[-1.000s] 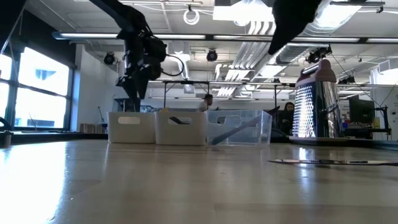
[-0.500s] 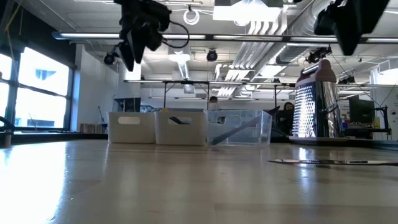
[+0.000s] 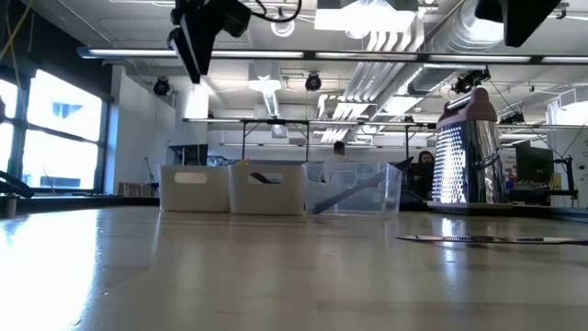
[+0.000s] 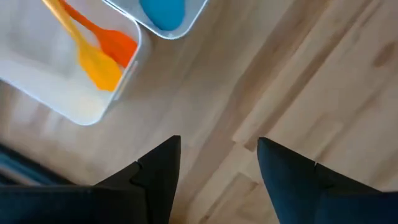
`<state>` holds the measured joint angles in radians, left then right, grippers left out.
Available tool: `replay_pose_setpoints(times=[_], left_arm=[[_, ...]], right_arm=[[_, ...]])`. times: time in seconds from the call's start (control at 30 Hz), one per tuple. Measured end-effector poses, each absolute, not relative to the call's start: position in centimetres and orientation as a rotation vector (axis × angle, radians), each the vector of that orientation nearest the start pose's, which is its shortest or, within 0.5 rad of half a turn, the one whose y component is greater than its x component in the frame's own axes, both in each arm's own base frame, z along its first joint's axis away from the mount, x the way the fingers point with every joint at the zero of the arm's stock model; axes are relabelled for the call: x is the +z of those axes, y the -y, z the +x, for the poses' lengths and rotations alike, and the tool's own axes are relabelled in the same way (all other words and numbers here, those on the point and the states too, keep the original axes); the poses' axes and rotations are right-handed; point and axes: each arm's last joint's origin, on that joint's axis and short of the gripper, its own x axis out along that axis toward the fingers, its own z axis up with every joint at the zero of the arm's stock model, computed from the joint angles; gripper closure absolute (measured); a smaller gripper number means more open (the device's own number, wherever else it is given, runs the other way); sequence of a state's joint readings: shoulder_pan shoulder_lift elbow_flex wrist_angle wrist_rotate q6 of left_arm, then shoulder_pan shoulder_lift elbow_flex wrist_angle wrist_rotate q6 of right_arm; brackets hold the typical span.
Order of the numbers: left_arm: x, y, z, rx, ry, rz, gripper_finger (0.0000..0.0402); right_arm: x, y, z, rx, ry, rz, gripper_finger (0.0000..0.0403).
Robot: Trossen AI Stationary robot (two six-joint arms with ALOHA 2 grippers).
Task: Pick & Place Kitchen Items
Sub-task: Put the purple table knife into the transparent bin
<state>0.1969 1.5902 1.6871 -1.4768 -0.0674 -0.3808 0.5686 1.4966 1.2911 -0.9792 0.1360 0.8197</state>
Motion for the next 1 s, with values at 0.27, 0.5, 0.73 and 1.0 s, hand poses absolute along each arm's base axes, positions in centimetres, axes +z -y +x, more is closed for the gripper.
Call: replay_pose_setpoints(times=[0.27, 0.5, 0.73, 1.0], left_arm=[[35.4, 0.7, 27.2, 0.592, -1.344, -0.202, 0.0194], [35.3, 5.6, 26.7, 0.488, -1.343, -0.219, 0.0194], [35.3, 9.3, 25.7, 0.472, -1.321, -0.245, 0.0194], [35.3, 12.9, 24.1, 0.454, -1.299, -0.282, 0.0194]], right_arm=[[25.4, -20.8, 23.6, -0.178, -1.148, 0.298, 0.0172], [20.6, -23.9, 24.2, -0.252, -1.195, 0.279, 0.0172], [18.2, -24.0, 25.0, -0.309, -1.253, 0.265, 0.0172], [18.0, -22.3, 26.6, -0.313, -1.423, 0.457, 0.0172]])
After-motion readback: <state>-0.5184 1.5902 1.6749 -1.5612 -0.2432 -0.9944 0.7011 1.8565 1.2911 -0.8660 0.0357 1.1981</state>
